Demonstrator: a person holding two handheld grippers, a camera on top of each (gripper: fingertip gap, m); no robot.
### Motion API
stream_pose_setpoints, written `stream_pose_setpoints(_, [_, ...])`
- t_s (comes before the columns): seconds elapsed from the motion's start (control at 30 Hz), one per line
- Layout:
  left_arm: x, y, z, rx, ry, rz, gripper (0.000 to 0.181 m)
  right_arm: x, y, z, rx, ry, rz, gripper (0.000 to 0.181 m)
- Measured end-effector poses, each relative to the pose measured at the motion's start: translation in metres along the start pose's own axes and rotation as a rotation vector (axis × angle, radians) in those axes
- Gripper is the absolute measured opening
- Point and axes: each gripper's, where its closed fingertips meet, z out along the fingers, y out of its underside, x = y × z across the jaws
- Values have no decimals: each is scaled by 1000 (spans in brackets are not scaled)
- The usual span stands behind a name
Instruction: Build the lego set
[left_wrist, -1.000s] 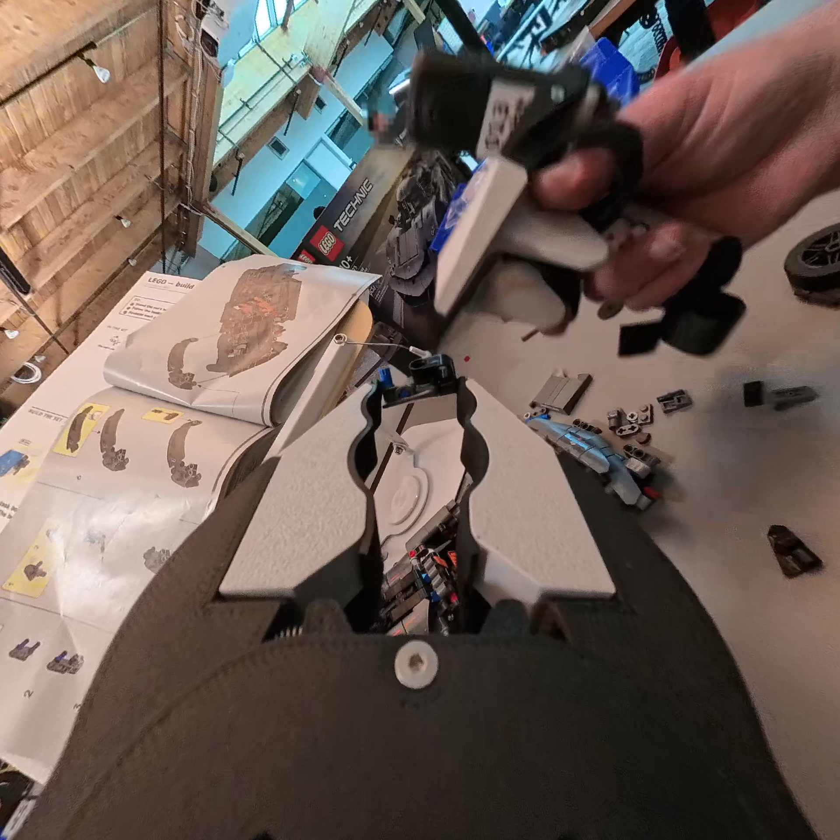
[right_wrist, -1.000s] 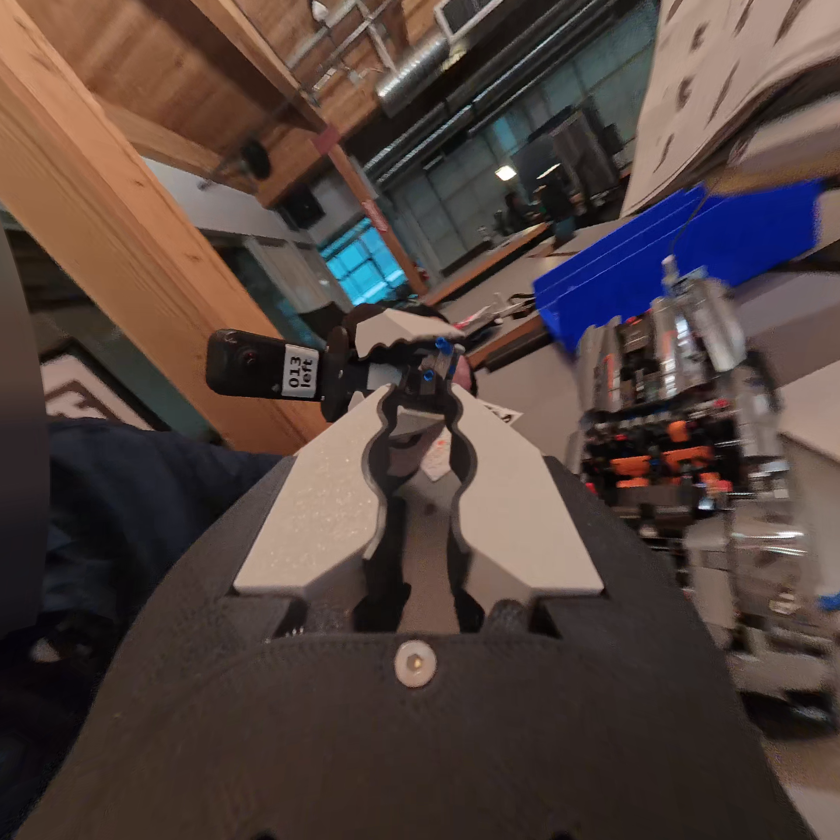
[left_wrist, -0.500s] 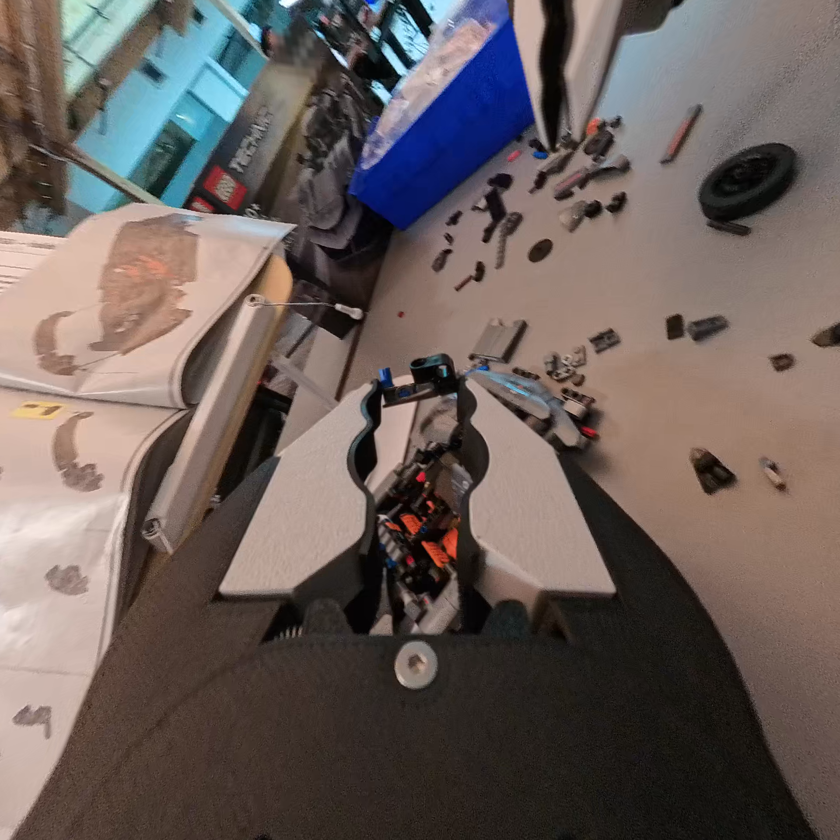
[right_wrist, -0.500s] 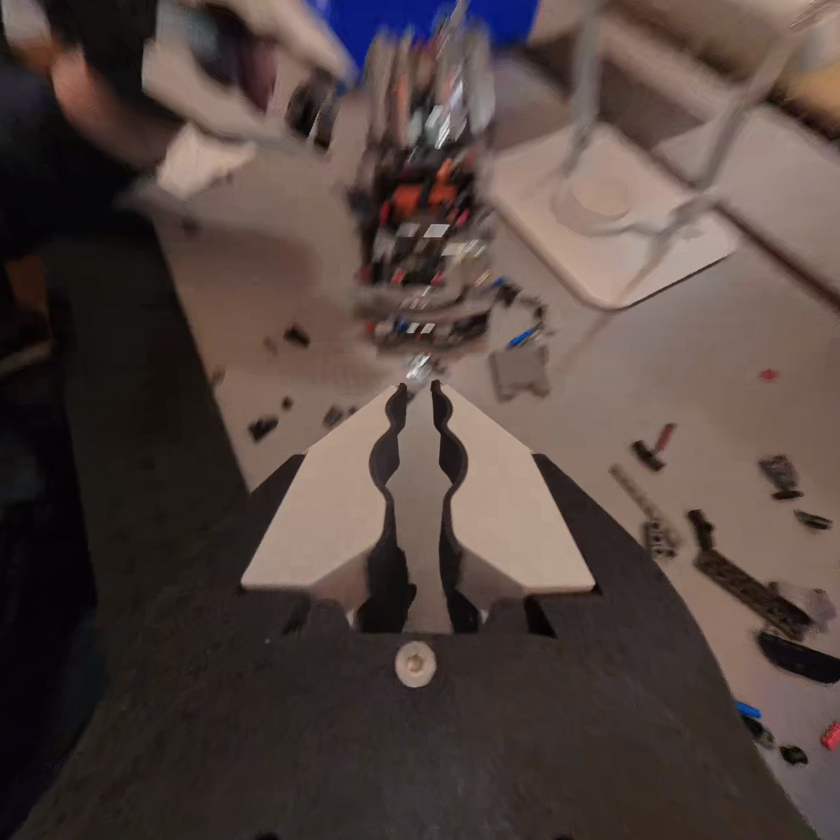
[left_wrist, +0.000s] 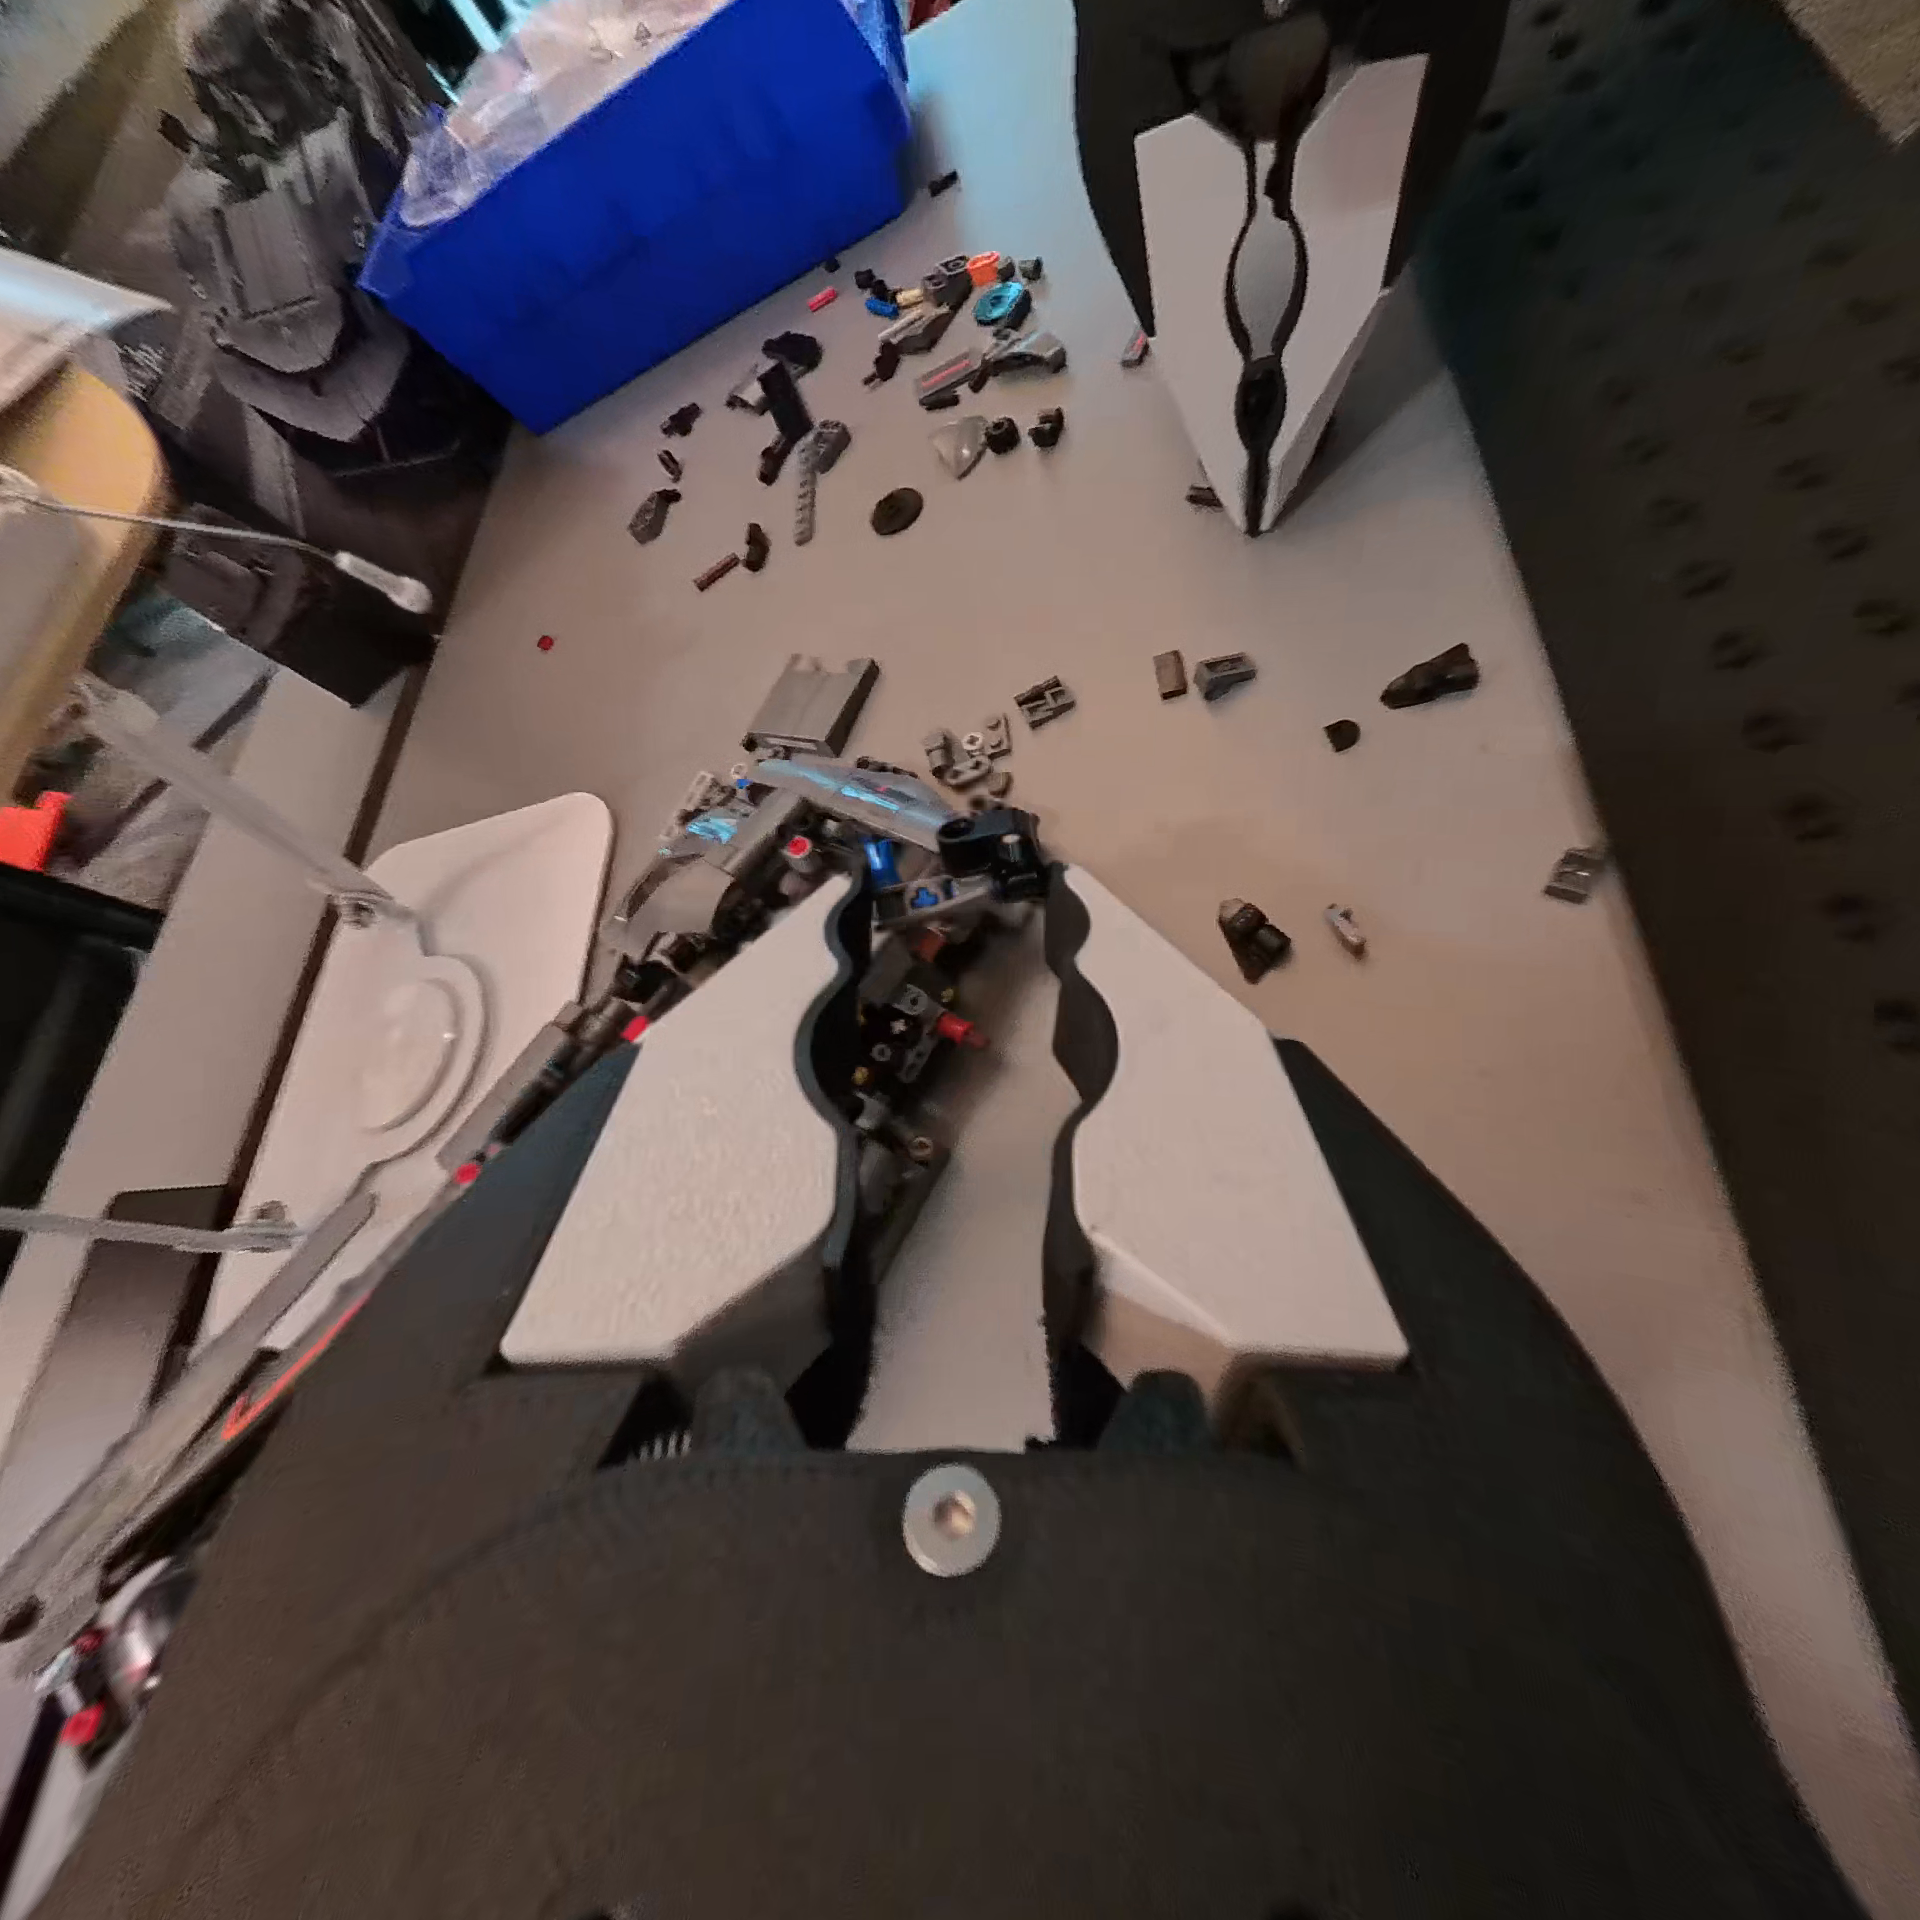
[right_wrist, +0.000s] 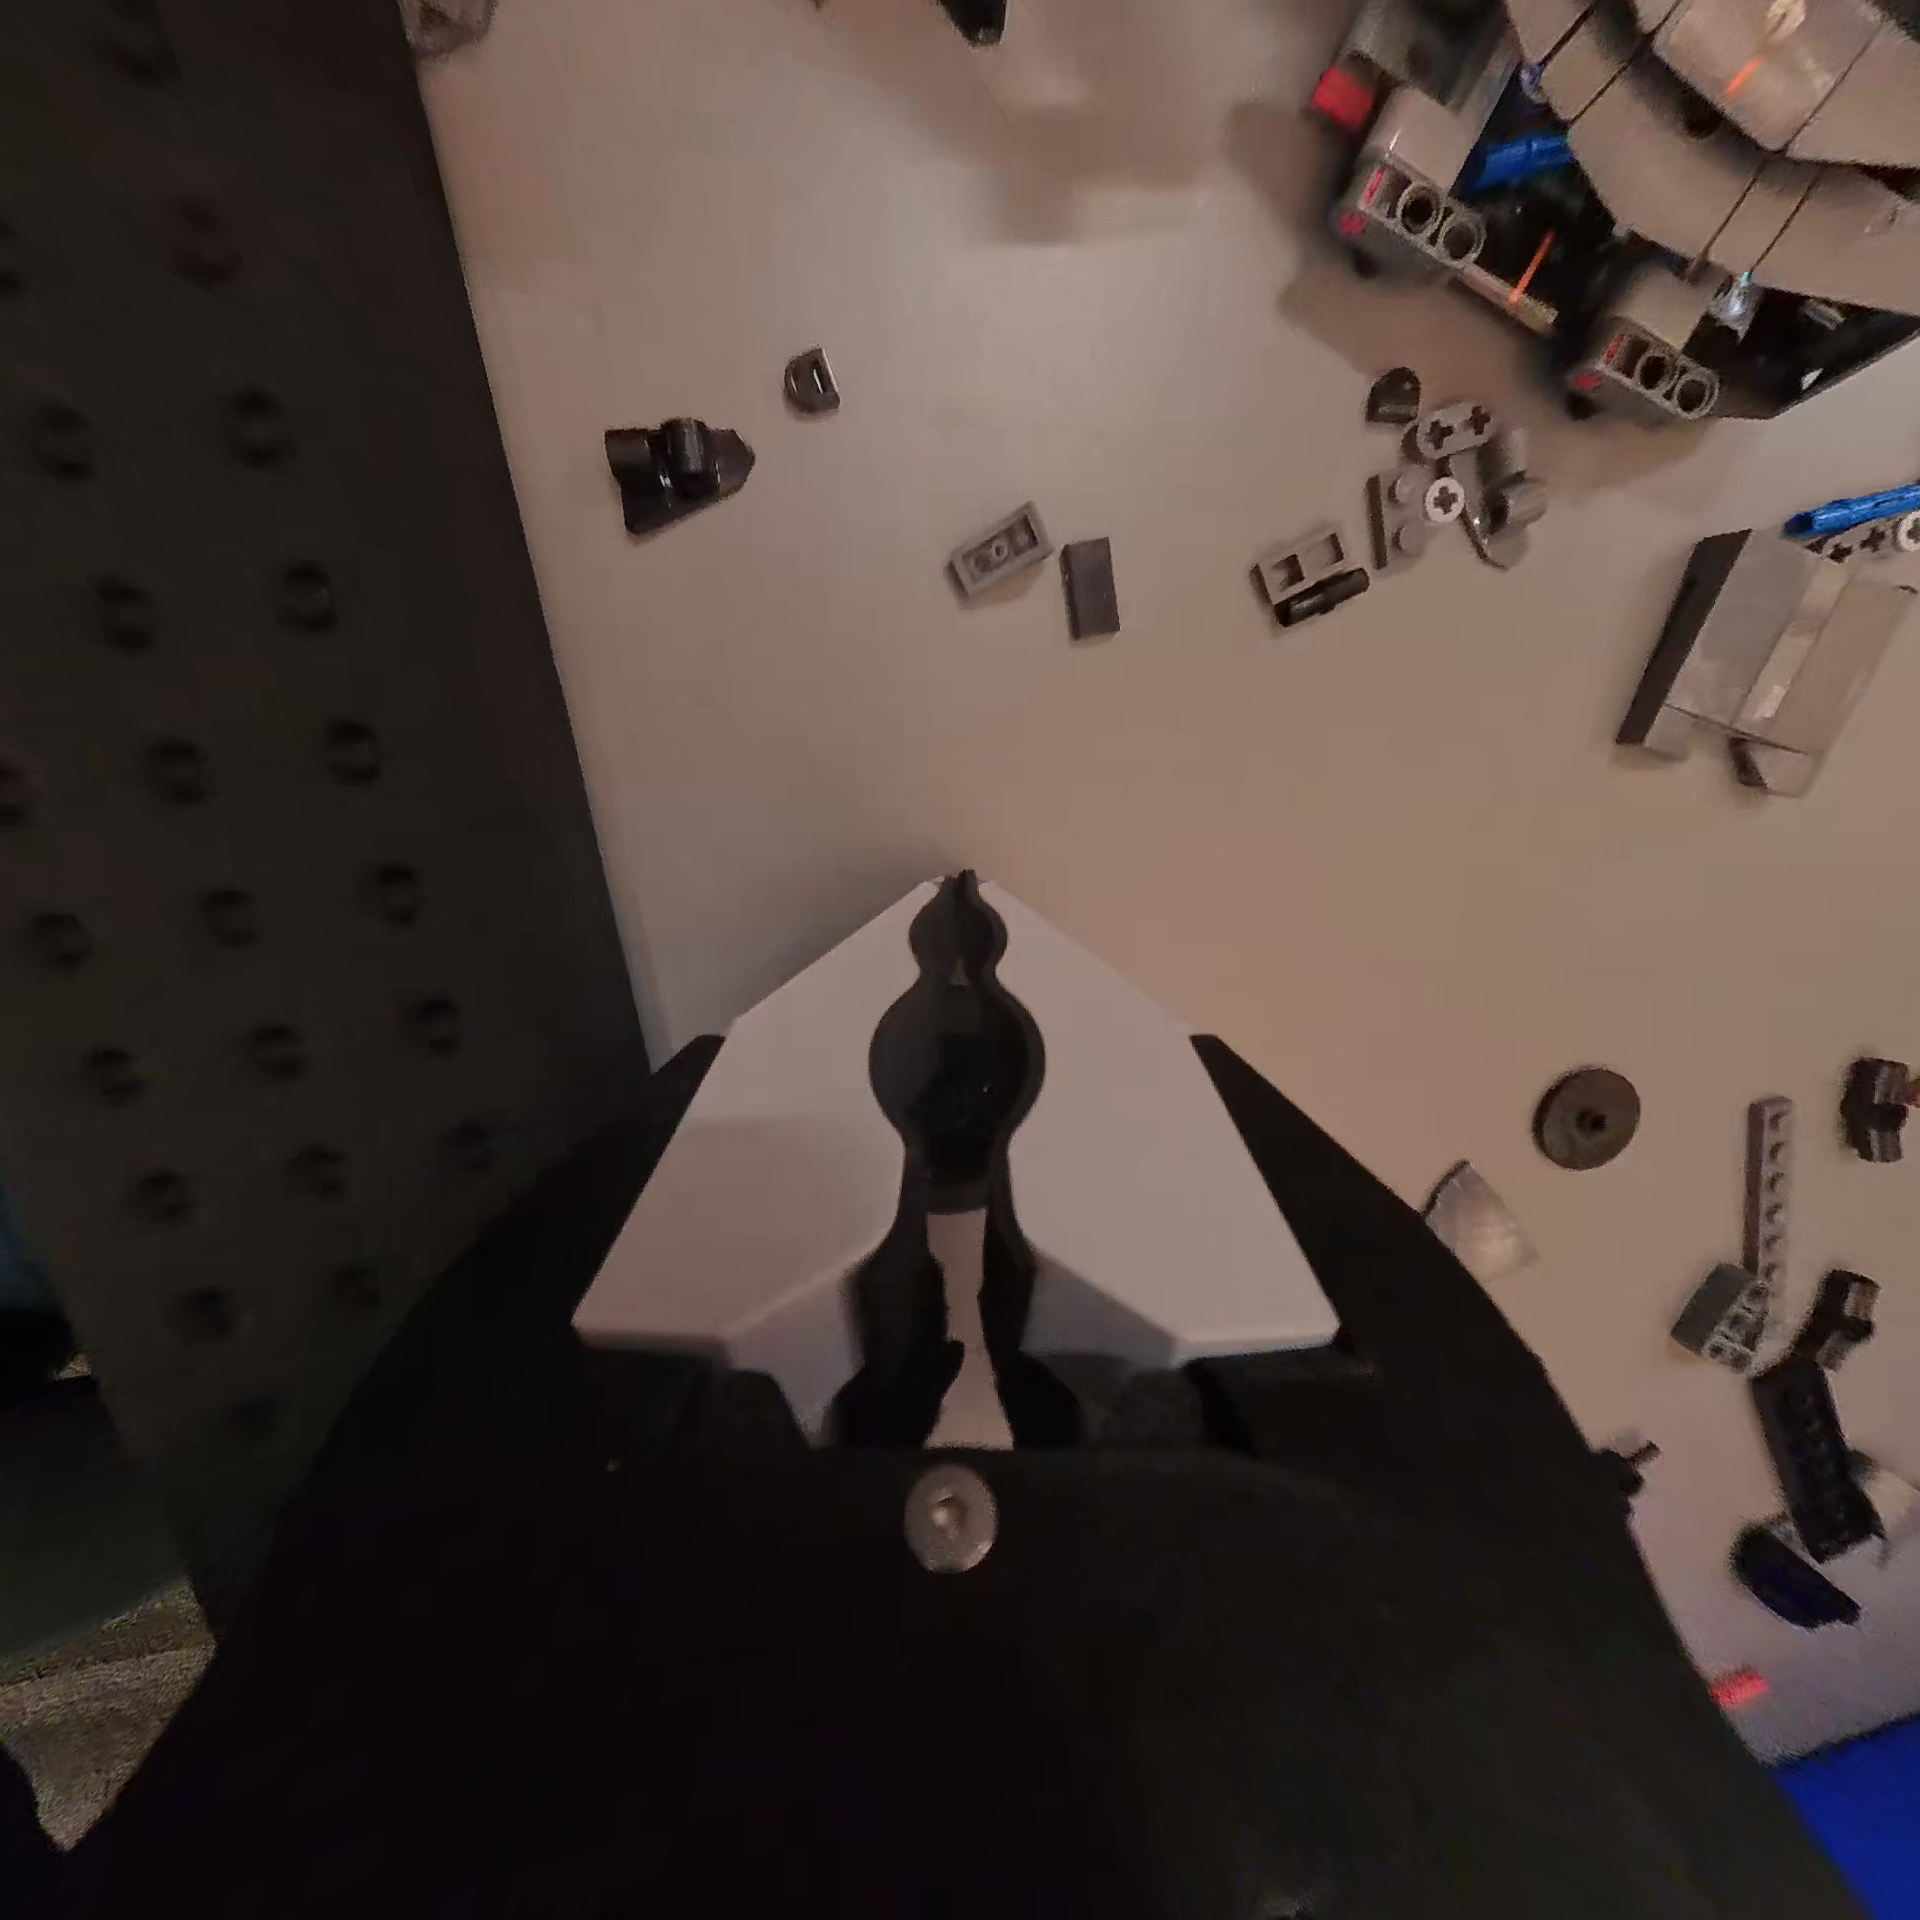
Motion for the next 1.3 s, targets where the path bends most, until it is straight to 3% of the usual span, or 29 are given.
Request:
stream_pose_setpoints(0.17, [17, 19, 6, -57, 119, -56, 31, 4, -13, -5, 151, -26, 74, 0])
stream_pose_setpoints(0.33, [26, 32, 15, -139, 141, -48, 31, 0, -41, -13, 276, -58, 112, 0])
stream_pose_setpoints(0.37, [27, 32, 16, -144, 136, -39, 31, 1, -49, -14, 298, -48, 124, 9])
stream_pose_setpoints(0.4, [25, 29, 17, -139, 112, -21, 31, 1, -60, -15, 328, -45, 137, 17])
stream_pose_setpoints(0.57, [-9, 10, 13, -129, -196, 137, 30, 10, -127, -27, 566, -63, 280, 7])
stream_pose_setpoints(0.7, [-8, 6, 19, -188, -300, 263, 30, 25, -168, -29, 744, -77, 424, 10])
stream_pose_setpoints(0.87, [-12, 5, 21, -221, -366, 283, 30, 45, -171, -28, 744, 57, 468, 7])
stream_pose_setpoints(1.3, [-20, -1, 18, -302, -480, 362, 30, 55, -166, -27, 715, 167, 503, 13])
